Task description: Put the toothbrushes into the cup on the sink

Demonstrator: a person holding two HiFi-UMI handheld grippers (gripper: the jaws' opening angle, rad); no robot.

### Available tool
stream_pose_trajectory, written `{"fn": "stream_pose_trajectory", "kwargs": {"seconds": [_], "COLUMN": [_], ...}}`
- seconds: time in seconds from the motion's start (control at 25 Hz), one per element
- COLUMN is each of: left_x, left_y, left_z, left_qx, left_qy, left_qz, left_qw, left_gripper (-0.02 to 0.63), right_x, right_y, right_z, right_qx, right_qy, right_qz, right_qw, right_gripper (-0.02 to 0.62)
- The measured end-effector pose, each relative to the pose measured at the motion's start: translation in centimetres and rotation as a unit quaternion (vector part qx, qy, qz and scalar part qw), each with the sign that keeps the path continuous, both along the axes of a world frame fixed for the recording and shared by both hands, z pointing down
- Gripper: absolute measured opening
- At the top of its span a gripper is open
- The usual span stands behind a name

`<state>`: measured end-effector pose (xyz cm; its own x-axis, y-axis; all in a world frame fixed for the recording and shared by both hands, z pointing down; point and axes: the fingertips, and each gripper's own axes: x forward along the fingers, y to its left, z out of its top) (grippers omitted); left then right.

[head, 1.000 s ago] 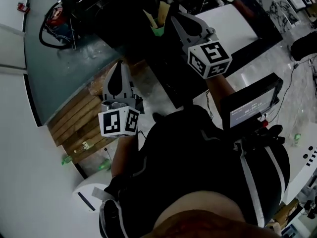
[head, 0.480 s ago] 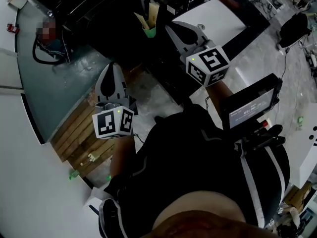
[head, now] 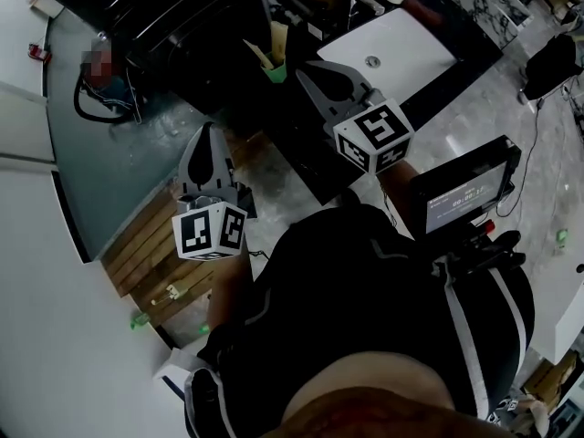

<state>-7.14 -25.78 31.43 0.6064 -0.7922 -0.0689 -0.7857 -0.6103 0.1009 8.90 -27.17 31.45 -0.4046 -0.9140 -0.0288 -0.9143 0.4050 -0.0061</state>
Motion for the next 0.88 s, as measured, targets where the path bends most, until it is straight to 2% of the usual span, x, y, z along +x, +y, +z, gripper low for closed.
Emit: {"fn": "stream_pose_trajectory", "kwargs": {"seconds": [0.28, 0.88], "left_x": [3.6, 3.5], "left_y": [-0.2, 0.2], "left_z": [0.0, 0.0], "left_qx": [-0.008, 0.000], "left_qy": [-0.001, 0.002], "left_qz": [-0.006, -0.011], "left_qw": [0.9999, 0.9999], "left_gripper": [0.005, 0.005], "right_x": [3.1, 3.3], "right_y": [-0.2, 0.0], "right_z": [-0.5, -0.1], "right_qx": [0.001, 0.001], "right_qy": [-0.006, -0.005], "right_qz": [-0.010, -0.010], "right_qw": [1.000, 1.000], "right_gripper": [0.023, 0.023]}}
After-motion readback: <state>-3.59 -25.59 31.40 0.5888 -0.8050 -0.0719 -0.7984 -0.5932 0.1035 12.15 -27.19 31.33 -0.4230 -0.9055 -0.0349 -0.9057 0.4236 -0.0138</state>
